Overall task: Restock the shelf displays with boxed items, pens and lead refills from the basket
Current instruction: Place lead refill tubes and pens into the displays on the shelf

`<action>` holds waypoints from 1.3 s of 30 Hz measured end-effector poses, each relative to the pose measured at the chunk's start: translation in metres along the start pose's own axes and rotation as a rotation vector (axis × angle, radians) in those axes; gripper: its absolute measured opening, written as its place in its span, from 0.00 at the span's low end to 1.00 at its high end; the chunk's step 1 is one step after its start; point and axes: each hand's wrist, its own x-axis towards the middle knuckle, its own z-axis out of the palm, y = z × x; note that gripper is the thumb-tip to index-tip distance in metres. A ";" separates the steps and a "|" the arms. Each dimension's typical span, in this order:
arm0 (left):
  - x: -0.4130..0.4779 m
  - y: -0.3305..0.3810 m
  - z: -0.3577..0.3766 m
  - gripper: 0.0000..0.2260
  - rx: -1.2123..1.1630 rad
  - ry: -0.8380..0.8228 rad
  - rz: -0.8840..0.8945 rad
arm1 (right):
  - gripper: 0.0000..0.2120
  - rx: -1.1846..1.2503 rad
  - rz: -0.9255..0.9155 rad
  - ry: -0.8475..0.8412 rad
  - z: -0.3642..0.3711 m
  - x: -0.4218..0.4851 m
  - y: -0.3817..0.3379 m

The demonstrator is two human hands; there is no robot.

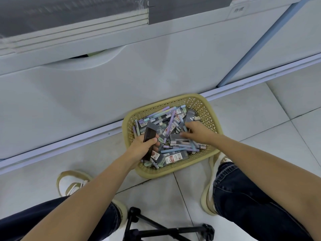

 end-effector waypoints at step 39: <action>-0.264 0.274 0.009 0.14 -0.195 0.044 0.940 | 0.11 0.885 -0.986 0.555 -0.265 -0.249 -0.291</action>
